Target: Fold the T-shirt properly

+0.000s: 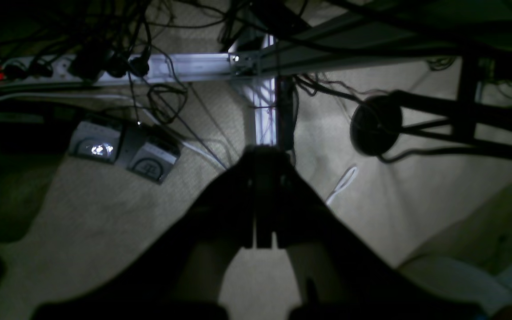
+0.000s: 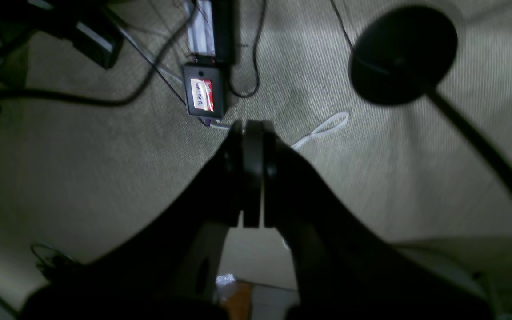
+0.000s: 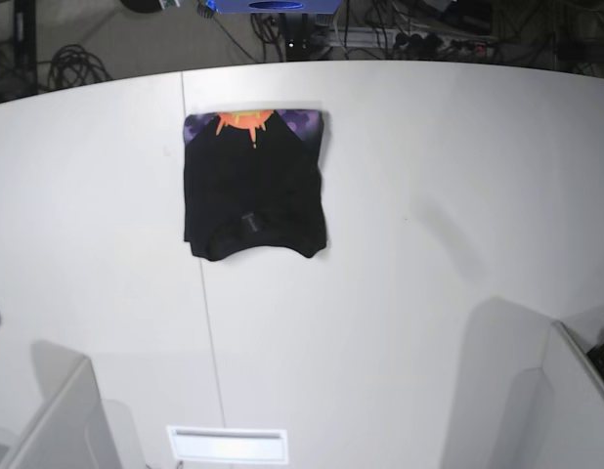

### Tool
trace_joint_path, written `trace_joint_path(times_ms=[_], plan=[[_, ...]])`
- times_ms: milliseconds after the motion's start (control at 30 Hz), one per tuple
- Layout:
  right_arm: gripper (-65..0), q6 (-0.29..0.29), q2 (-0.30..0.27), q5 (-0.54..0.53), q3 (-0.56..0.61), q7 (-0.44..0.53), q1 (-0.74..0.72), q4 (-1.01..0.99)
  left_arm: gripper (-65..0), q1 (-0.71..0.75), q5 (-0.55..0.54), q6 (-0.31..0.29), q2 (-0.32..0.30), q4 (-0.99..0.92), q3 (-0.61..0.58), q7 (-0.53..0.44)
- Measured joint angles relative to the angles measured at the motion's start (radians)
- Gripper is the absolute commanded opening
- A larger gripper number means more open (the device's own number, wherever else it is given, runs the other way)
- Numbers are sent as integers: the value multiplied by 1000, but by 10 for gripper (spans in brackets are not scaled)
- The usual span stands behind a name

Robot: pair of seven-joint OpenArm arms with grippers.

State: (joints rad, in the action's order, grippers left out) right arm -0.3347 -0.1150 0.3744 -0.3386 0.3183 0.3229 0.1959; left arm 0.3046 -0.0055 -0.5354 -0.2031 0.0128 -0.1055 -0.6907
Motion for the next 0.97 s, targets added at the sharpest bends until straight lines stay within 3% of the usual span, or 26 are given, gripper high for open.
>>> trace_joint_path(times_ms=[233,367,500,767,967], plan=[[-650,2,2,71,-2,-39,-87,-102,-650,-89,21,171,54,-1,-10,268],[-650,3,35,71,-6,-51,-140,-136,-650,-148,15,245,56,2,-10,291],[-650,2,60,71,-9,-47,-153,-135,-650,-157,13,243,64,4,-10,288],[-650,2,52,71,-10,42,-148,-137,-650,-141,15,242,64,0,-8,298],[-650,2,57,71,-13,55,-158,-136,-650,-140,16,241,64,0,-10,295]])
